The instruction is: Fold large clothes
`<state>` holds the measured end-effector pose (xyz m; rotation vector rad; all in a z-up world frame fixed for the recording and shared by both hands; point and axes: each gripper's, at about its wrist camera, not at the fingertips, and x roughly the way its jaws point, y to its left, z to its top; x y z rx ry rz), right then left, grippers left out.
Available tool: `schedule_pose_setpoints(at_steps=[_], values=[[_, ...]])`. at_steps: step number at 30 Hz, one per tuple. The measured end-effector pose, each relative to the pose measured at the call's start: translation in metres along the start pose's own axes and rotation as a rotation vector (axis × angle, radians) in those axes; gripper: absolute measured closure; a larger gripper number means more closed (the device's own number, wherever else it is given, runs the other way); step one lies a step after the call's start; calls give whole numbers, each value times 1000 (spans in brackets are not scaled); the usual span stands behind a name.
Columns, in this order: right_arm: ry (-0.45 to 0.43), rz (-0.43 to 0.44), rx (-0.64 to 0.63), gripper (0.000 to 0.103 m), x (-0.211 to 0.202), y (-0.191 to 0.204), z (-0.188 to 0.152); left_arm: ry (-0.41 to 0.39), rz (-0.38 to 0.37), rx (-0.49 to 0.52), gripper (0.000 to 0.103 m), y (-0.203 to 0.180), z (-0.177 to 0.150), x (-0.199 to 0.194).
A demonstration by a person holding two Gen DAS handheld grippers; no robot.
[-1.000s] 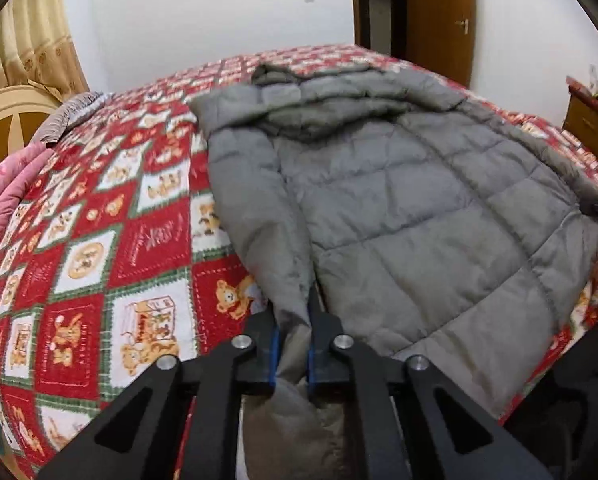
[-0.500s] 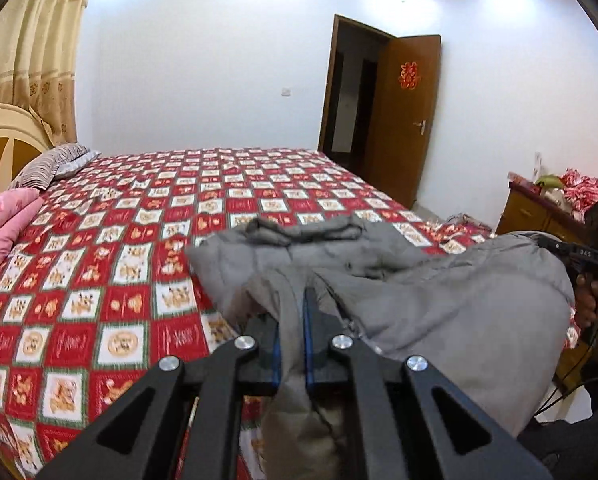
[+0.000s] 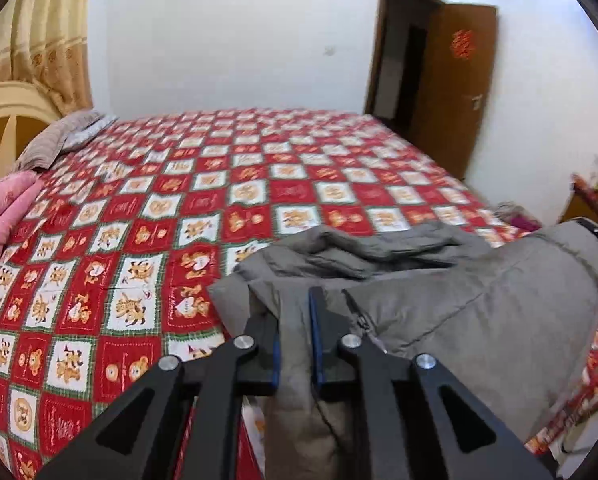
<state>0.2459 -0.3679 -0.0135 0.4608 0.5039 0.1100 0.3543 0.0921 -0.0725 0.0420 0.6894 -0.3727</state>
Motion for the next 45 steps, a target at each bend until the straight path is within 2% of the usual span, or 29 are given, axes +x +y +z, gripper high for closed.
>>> schedule_pose_setpoints(at_steps=[1, 2, 3, 4, 5, 7, 11, 12, 13, 14, 15, 20, 23, 25, 27, 29, 33, 34, 37, 40, 43, 45], values=[[16, -20, -12, 96, 20, -1, 6, 16, 25, -3, 75, 2, 2, 13], [27, -37, -16, 96, 34, -2, 8, 16, 54, -10, 49, 4, 3, 17], [37, -59, -21, 96, 50, -5, 10, -6, 109, -32, 32, 9, 5, 21], [50, -75, -19, 96, 64, -9, 11, -36, 132, -55, 7, 13, 7, 19], [71, -83, -5, 96, 81, -15, 11, -81, 137, -83, 0, 19, 8, 15], [115, -99, 13, 96, 110, -27, 7, -124, 136, -143, 0, 33, 10, 11], [167, -147, 35, 89, 156, -44, 1, -166, 234, -211, 0, 41, 14, 11], [174, -163, 43, 79, 165, -47, 1, -186, 246, -224, 0, 40, 15, 8], [181, -183, 45, 60, 175, -48, 2, -205, 247, -223, 0, 34, 15, 6], [183, -191, 45, 47, 182, -48, 4, -218, 253, -210, 0, 28, 17, 8], [182, -182, 42, 30, 189, -47, 6, -232, 264, -193, 0, 20, 18, 8], [137, -203, -54, 28, 201, -23, 14, -341, 395, -122, 0, -24, 25, 8], [94, -227, -48, 22, 198, -21, 13, -374, 438, -78, 0, -47, 26, 8], [62, -249, -47, 13, 195, -22, 13, -387, 473, -42, 0, -62, 26, 13], [42, -254, -28, 9, 195, -28, 16, -334, 511, -6, 0, -68, 28, 29], [37, -252, 6, 9, 193, -33, 22, -272, 509, 1, 0, -68, 29, 49], [-8, -282, -14, 9, 180, -21, 22, -146, 634, 39, 0, -58, 22, 96], [-13, -285, -27, 9, 177, -15, 19, -93, 657, 18, 0, -50, 18, 108], [-25, -287, -90, 9, 169, 10, 3, 10, 638, -80, 0, -26, 4, 126], [4, -245, -175, 9, 174, 41, -21, 41, 632, -104, 0, -20, -5, 131], [67, -196, -266, 9, 191, 69, -46, 58, 666, -91, 0, -24, -1, 125], [109, -201, -291, 9, 204, 80, -58, 24, 670, -90, 0, -33, 7, 111]])
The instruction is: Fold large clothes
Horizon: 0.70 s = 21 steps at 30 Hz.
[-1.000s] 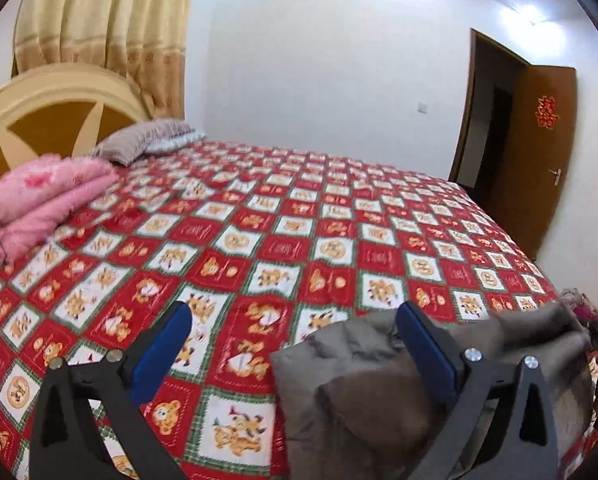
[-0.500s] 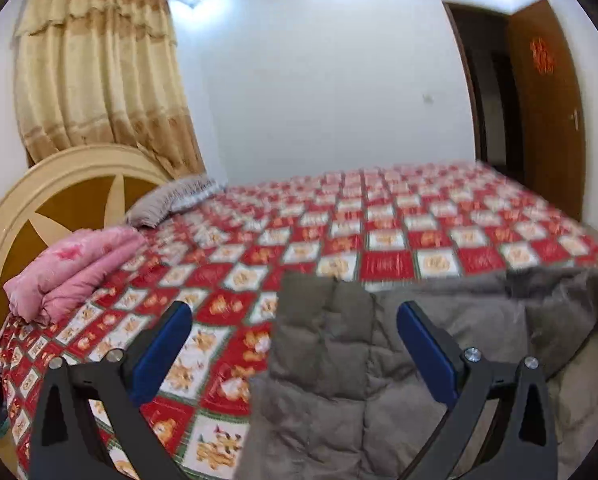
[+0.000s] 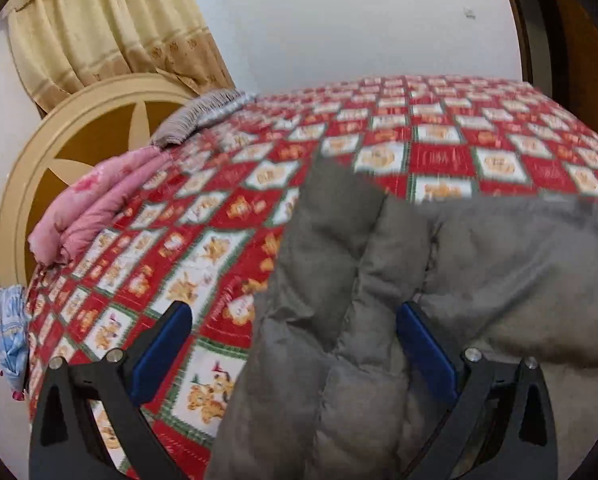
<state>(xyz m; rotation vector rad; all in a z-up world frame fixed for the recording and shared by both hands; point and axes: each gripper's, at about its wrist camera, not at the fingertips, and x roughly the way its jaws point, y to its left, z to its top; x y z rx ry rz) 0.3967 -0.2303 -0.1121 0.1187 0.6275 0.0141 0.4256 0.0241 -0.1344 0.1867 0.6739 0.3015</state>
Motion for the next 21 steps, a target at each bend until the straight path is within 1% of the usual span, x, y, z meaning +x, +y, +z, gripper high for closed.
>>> schedule_pose_setpoints(at_steps=[2, 3, 4, 5, 7, 10, 11, 15, 21], values=[[27, -37, -28, 9, 9, 10, -4, -85, -40, -10, 0, -4, 6, -24], [43, -37, -39, 9, 14, 14, -6, -129, -55, 0, 0, -8, 8, -33], [55, -35, -46, 9, 18, 16, -8, -164, -67, 32, 0, -18, 10, -39], [68, -41, -58, 9, 23, 19, -10, -168, -70, 58, 0, -25, 11, -38], [100, -64, -89, 9, 35, 23, -16, -121, -52, 109, 0, -44, 6, -21], [118, -72, -82, 9, 45, 20, -26, -12, -43, 125, 0, -54, -10, 15], [122, -72, -81, 9, 47, 20, -29, 1, -50, 122, 0, -55, -13, 21], [118, -68, -90, 9, 49, 20, -36, 5, -63, 110, 0, -54, -17, 26], [131, -64, -80, 9, 61, 18, -40, 58, -108, 89, 0, -54, -20, 35]])
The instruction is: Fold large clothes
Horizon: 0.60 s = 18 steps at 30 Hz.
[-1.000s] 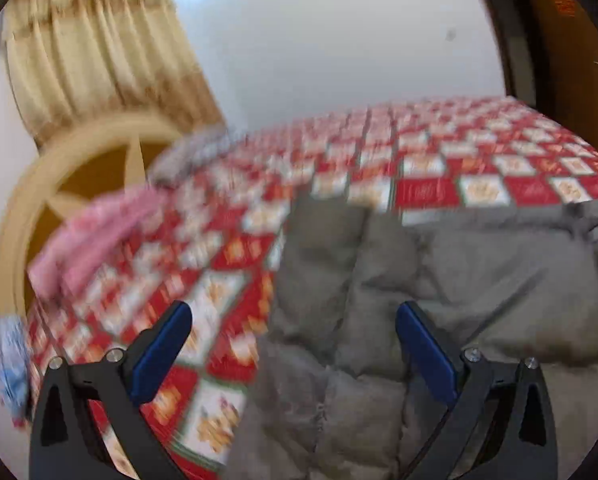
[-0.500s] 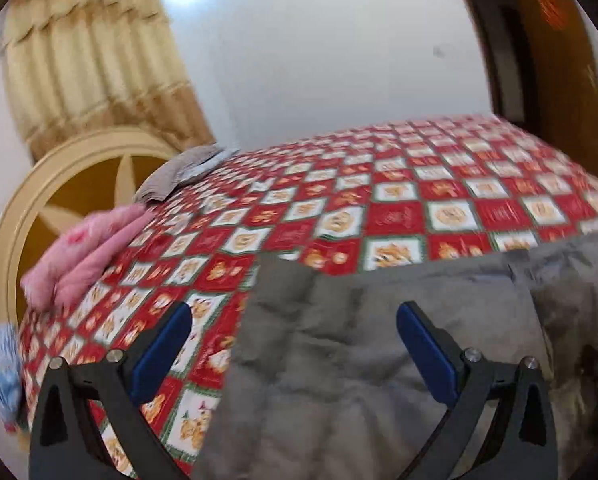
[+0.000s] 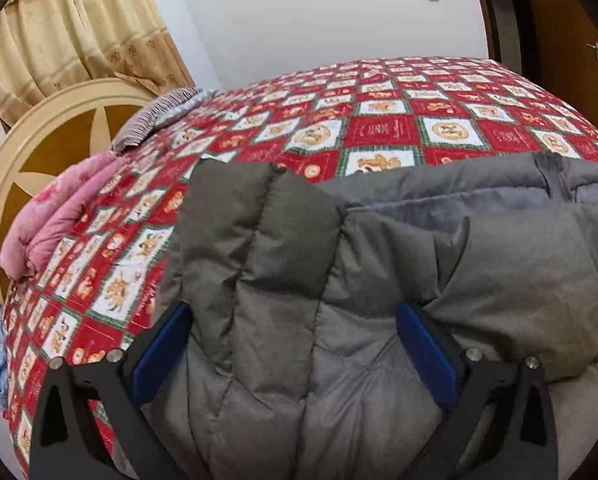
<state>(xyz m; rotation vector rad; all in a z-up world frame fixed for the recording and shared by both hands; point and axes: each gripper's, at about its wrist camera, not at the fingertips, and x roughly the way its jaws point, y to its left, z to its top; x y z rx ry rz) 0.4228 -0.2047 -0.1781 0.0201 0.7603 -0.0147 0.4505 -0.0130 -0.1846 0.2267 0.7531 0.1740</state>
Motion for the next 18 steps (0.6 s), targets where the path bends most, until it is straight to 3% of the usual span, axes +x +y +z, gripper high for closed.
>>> schedule_pose_setpoints(at_steps=[18], values=[[95, -14, -17, 4, 24, 3, 0, 56, -31, -3, 0, -1, -4, 13]])
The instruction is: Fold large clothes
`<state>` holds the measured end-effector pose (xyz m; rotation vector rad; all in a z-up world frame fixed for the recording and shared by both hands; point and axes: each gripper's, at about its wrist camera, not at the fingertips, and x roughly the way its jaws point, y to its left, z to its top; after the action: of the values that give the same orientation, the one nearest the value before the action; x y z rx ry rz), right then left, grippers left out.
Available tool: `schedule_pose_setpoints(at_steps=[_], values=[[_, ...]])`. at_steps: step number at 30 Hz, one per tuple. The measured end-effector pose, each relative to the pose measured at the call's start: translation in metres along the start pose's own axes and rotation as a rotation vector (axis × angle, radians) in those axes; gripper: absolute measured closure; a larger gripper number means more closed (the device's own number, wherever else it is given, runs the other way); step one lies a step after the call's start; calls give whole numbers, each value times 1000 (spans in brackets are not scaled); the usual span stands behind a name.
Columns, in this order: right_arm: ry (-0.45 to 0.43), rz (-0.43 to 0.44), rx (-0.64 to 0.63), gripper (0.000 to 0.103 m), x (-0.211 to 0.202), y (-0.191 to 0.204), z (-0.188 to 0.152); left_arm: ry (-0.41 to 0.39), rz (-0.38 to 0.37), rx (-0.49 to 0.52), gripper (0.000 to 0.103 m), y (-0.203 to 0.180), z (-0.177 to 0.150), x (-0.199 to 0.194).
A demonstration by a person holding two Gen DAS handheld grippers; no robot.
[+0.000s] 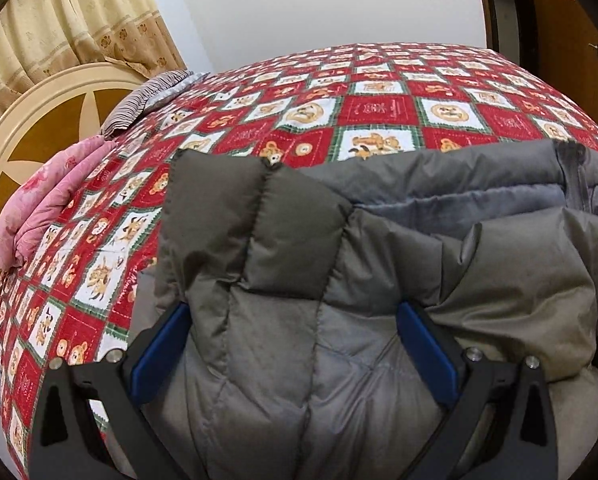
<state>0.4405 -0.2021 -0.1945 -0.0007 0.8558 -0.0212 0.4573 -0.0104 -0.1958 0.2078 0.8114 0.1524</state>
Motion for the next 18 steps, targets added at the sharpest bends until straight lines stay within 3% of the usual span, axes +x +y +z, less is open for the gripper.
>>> schedule_pose_setpoints(at_steps=[18], values=[[30, -25, -17, 2, 8, 3, 0, -1, 12, 17, 0, -1, 0, 1]])
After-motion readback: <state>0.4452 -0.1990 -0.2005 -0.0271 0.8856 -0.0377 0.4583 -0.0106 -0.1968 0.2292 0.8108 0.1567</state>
